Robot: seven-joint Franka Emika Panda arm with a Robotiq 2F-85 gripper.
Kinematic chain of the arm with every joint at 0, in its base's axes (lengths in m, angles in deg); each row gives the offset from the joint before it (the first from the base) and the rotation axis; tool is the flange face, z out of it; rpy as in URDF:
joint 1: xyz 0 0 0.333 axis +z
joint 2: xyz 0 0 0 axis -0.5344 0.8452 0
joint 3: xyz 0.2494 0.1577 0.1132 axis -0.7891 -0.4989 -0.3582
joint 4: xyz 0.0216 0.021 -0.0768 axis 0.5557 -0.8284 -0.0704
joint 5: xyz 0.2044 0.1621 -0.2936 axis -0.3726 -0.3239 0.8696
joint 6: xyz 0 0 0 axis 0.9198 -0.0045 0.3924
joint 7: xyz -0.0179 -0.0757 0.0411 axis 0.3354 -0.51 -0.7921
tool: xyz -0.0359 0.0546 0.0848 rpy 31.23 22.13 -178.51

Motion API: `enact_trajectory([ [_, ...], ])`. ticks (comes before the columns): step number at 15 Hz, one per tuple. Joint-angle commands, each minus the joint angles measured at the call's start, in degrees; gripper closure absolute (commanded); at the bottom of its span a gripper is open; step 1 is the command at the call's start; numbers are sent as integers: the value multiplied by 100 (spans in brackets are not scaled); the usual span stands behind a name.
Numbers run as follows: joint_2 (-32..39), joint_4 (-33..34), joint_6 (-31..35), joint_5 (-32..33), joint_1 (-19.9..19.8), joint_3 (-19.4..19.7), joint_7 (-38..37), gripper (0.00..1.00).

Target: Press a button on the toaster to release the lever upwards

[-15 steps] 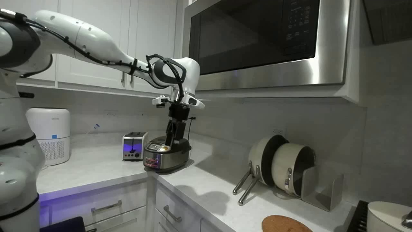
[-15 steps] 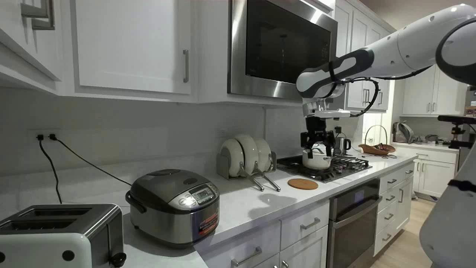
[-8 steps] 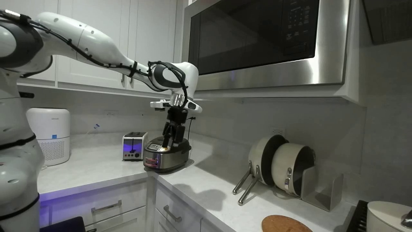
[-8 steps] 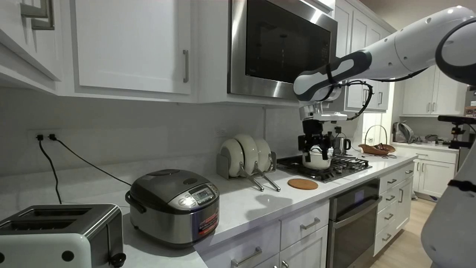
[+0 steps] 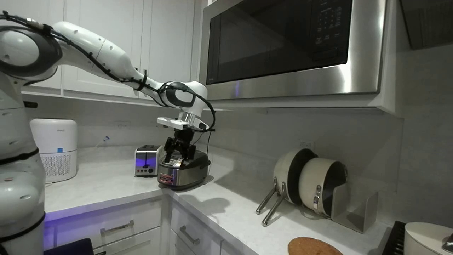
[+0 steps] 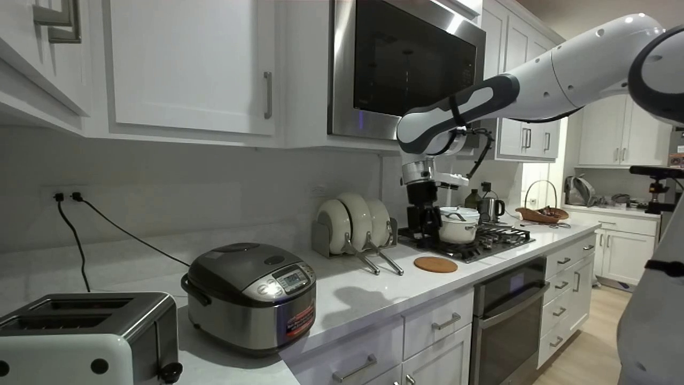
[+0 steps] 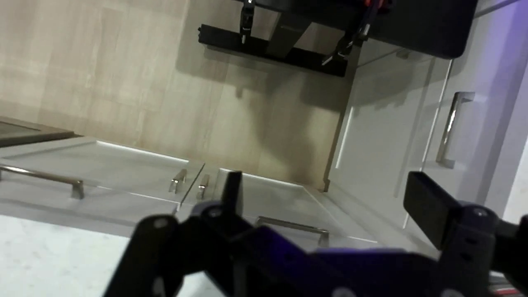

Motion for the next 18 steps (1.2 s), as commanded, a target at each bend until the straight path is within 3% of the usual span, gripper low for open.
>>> enact_trajectory([
  [1,-72,-197,146,-290,217,-103,858,0],
  [4,-107,-370,271,-594,415,-180,1582,0],
  [10,-181,-897,1159,-1658,735,-342,2736,0],
  [18,-873,-1854,2418,-1907,966,-839,2283,0],
])
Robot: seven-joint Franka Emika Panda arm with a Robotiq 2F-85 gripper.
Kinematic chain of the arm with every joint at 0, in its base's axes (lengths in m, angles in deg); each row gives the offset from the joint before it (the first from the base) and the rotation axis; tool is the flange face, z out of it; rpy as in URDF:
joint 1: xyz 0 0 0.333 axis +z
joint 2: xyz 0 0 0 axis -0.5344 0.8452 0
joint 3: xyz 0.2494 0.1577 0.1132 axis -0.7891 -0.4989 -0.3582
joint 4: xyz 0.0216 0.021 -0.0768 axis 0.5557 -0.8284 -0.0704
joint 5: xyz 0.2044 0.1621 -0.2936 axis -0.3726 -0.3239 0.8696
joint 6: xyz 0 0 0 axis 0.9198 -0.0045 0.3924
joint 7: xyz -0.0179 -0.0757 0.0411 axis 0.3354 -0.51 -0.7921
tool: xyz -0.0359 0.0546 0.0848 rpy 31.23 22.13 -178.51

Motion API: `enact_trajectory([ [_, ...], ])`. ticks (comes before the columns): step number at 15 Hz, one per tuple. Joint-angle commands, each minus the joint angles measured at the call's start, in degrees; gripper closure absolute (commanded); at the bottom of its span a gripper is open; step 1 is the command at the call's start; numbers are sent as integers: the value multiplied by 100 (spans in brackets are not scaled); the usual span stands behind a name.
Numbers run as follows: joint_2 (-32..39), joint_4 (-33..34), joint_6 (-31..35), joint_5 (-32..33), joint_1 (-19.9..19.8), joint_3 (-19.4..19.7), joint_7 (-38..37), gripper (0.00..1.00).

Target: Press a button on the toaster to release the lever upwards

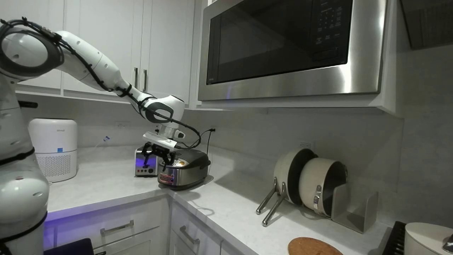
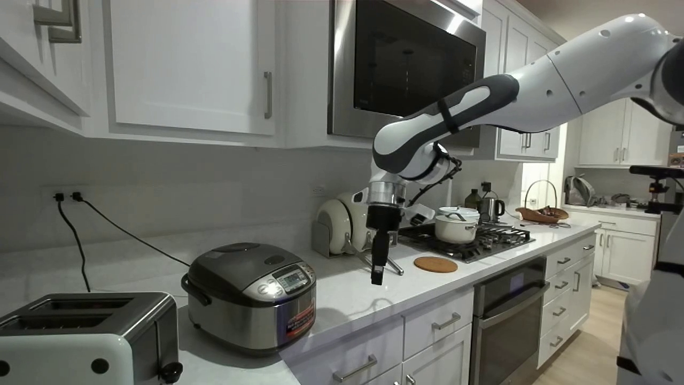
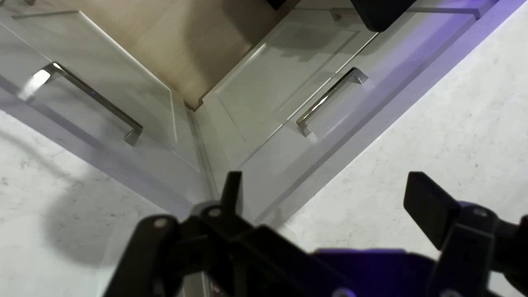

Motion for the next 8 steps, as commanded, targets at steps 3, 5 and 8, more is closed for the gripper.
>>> enact_trajectory([
  [3,-1131,-1138,1204,-321,302,-227,-588,0],
  [5,-1514,-1527,1754,-607,494,-226,-849,0],
  [8,-2008,-2030,2646,-1019,839,-176,-1161,0],
])
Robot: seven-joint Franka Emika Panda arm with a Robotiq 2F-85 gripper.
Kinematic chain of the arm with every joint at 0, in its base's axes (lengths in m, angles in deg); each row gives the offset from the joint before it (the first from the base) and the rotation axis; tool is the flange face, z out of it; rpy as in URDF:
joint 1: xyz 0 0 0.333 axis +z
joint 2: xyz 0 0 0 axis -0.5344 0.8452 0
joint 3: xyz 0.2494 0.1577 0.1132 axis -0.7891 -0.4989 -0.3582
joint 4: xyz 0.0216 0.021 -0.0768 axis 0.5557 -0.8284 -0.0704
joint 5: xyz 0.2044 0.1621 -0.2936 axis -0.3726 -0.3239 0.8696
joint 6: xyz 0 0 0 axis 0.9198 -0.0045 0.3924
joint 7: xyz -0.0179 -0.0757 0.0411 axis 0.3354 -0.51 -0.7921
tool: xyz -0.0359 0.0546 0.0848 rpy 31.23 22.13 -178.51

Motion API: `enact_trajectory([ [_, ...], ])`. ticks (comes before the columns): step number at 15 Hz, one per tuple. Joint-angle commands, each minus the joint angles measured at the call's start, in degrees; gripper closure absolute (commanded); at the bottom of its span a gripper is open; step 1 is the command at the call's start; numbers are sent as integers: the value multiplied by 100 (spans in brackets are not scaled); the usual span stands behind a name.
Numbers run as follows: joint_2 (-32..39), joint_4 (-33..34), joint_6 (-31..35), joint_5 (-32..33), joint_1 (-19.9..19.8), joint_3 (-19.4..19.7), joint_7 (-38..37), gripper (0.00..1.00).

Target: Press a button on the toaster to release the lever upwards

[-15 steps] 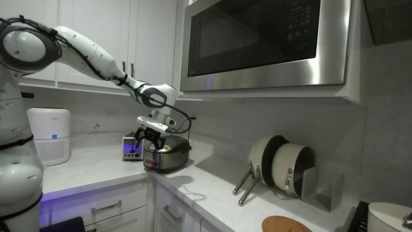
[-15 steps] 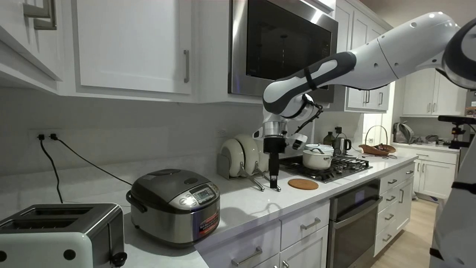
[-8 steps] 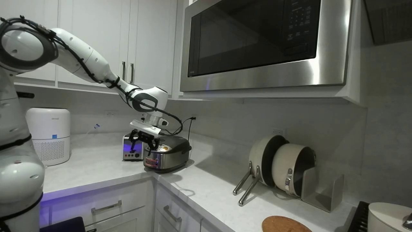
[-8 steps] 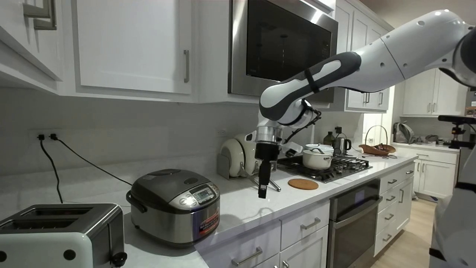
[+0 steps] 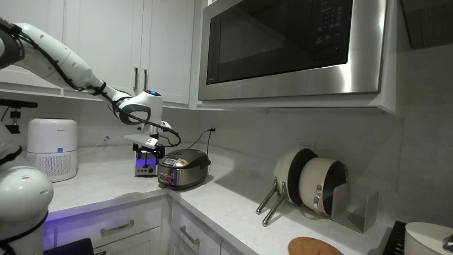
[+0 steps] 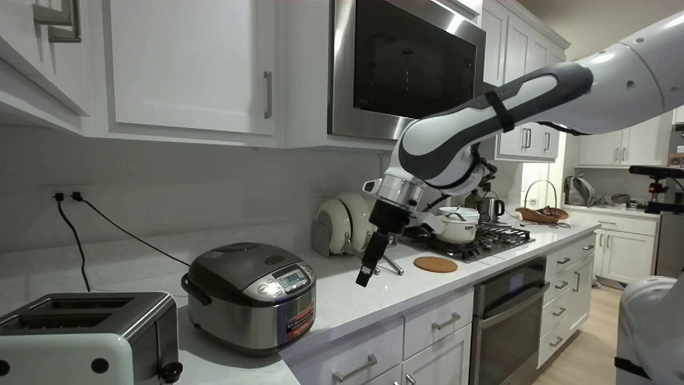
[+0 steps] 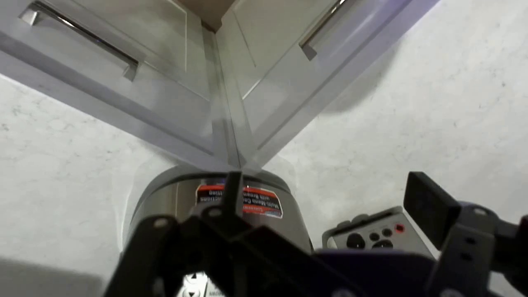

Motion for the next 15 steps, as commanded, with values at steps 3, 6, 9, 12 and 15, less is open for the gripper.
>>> enact_trajectory([
  [3,-903,-912,1573,-511,724,124,-379,0],
  [6,-1121,-1180,2088,-469,1216,338,-275,0],
  [9,-1236,-1352,2272,-336,1596,544,-326,0],
  [12,-1066,-1201,2172,-101,1631,661,-398,0],
  [15,-1064,-1201,2170,-81,1626,693,-393,0],
])
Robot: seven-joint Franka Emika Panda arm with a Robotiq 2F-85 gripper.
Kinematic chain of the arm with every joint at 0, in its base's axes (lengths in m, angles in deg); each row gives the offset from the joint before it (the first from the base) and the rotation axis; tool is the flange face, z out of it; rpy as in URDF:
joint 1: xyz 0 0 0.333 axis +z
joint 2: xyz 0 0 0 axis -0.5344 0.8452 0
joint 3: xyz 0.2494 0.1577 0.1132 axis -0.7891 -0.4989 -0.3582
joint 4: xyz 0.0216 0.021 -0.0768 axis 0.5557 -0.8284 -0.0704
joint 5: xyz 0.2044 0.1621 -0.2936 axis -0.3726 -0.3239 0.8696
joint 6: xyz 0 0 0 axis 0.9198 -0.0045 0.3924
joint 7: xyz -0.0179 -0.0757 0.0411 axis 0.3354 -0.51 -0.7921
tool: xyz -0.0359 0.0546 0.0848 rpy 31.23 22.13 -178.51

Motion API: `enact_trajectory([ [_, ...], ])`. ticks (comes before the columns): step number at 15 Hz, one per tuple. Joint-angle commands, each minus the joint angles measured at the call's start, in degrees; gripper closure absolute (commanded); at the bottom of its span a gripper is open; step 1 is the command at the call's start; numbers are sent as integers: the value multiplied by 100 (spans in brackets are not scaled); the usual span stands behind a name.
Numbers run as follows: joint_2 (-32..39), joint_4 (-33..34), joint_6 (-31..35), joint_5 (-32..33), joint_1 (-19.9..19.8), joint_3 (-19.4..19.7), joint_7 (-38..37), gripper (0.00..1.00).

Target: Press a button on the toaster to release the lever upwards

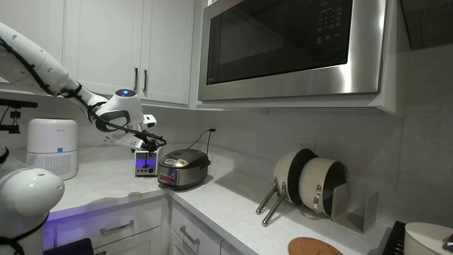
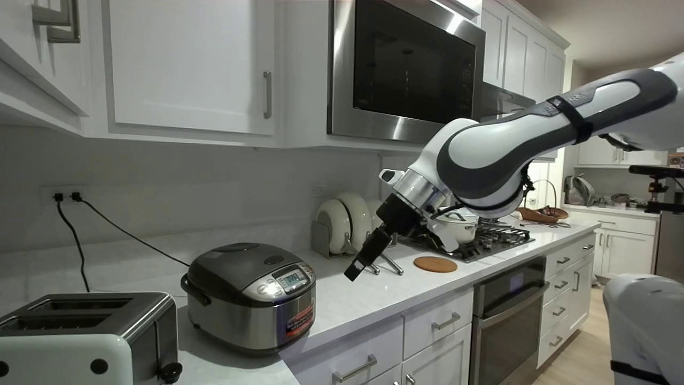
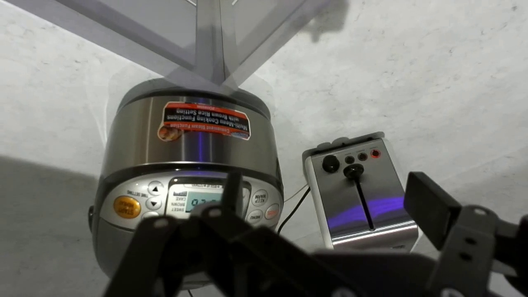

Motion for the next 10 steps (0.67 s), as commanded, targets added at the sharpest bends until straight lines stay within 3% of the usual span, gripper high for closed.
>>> enact_trajectory([
  [1,-9,-5,25,188,136,143,-137,0],
  [6,382,51,171,532,149,-5,-179,0],
  [10,1041,245,690,274,858,222,193,0],
])
